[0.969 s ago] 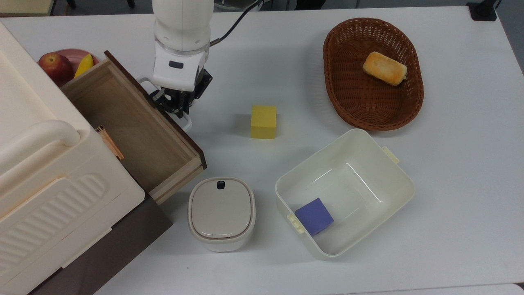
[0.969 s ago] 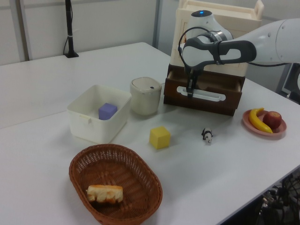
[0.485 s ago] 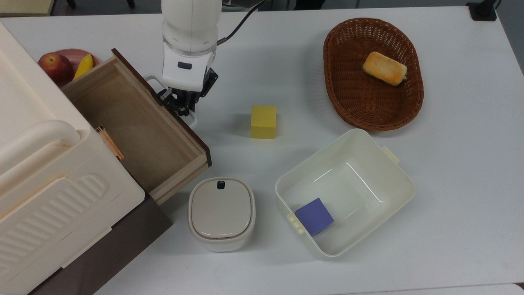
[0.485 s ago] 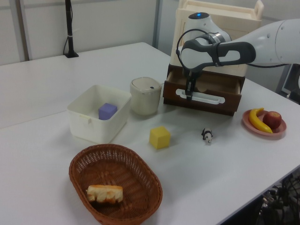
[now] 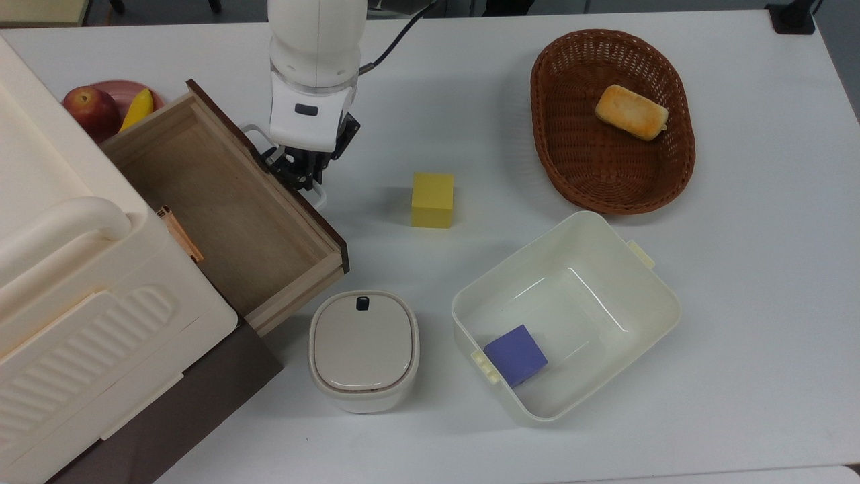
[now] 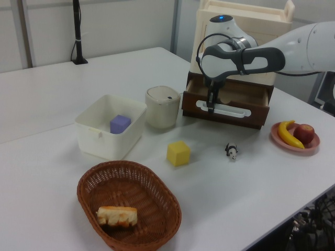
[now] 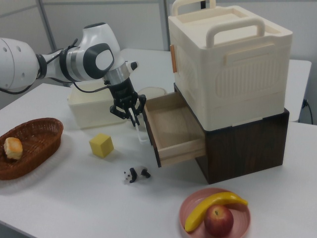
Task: Slide open the drawer
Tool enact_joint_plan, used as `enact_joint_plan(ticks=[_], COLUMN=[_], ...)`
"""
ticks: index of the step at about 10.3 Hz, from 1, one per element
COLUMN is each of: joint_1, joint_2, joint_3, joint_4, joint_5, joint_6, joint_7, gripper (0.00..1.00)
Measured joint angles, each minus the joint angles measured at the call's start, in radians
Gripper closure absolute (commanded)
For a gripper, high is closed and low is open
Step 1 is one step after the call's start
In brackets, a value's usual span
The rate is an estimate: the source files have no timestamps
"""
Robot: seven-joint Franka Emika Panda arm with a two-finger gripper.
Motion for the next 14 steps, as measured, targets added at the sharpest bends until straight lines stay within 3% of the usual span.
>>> enact_joint_plan(ticks=[4,12,13,14], joint_1=[0.003,0.011,0.011,0.011], joint_2=[0.001,-0.013,-0.020,-0.030], joint_3=[0.000,0.000,0.000,0.000], joint_4=[-0.003,0.020,0.022,0.023], joint_5=[0.000,-0.002,-0.002,-0.001], joint_6=[0.000,-0.005,-0.022,-0.036], joint_7=[0.000,0.017,0.025,0.046], gripper=[0.82,0.82,0.63,0.24])
